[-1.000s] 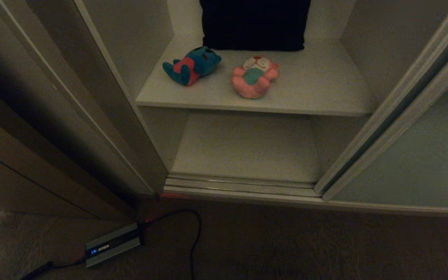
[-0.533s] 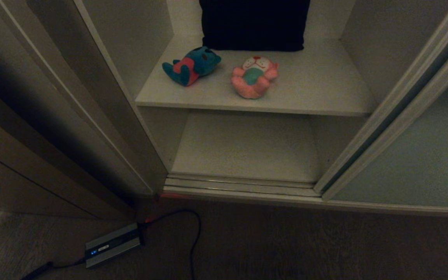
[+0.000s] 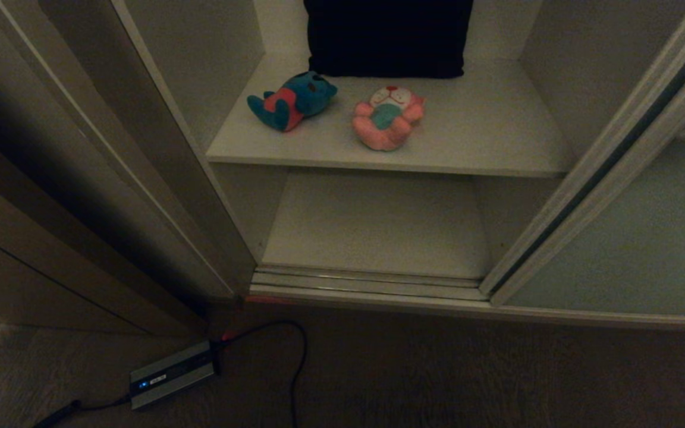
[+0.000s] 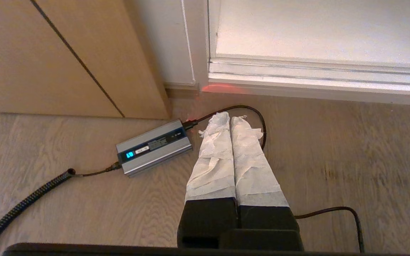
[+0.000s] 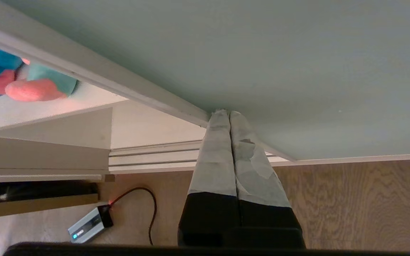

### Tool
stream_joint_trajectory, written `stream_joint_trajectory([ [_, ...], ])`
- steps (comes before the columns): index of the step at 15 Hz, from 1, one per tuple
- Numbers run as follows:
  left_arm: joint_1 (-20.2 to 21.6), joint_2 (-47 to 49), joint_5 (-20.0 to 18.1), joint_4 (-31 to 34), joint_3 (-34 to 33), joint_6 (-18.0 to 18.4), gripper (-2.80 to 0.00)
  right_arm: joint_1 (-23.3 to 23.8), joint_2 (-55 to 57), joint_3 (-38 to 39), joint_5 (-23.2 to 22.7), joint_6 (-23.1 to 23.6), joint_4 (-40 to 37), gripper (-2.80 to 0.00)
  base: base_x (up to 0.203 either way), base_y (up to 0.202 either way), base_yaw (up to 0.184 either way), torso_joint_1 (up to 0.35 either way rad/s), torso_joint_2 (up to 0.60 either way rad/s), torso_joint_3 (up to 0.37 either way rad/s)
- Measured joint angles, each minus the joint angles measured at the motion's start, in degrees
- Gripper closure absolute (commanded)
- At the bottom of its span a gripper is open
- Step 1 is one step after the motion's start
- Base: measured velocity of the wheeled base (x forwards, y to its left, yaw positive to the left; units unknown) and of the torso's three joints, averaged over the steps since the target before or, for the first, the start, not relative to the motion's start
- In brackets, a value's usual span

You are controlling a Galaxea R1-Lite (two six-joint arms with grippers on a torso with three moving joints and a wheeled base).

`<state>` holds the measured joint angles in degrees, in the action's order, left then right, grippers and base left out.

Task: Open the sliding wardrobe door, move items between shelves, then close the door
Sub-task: Close the door

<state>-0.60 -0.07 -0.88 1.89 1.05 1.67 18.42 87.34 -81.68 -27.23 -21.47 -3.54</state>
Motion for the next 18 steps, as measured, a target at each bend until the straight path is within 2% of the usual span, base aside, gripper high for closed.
stream_joint_trajectory([
  [4,-0.04,0.0,0.0,0.0,0.0,0.0,0.0,-4.45,0.56,-1.07,3.17,0.11,-0.18,0.0,0.0,0.0,0.0,0.0,0.0,0.0],
  [6,-0.04,0.0,0.0,-0.02,0.0,0.0,0.0,-8.12,0.49,-1.28,4.74,0.15,-0.14,0.0,0.0,0.0,0.0,0.0,0.0,0.0],
  [10,-0.02,0.0,0.02,0.0,0.0,0.0,0.0,-18.66,-0.11,-1.62,9.0,1.07,0.22,0.0,0.0,0.0,0.0,0.0,0.0,0.0],
  [14,-0.06,0.0,-0.02,-0.02,0.0,-0.03,0.0,-30.89,-3.11,3.72,13.6,6.4,0.61,0.0,0.0,0.0,0.0,0.0,0.0,0.0],
  [18,-0.04,0.02,0.0,-0.02,0.0,-0.03,0.0,-39.88,-12.17,9.54,14.07,10.31,-1.81,0.0,0.0,0.0,0.0,0.0,0.0,0.0],
])
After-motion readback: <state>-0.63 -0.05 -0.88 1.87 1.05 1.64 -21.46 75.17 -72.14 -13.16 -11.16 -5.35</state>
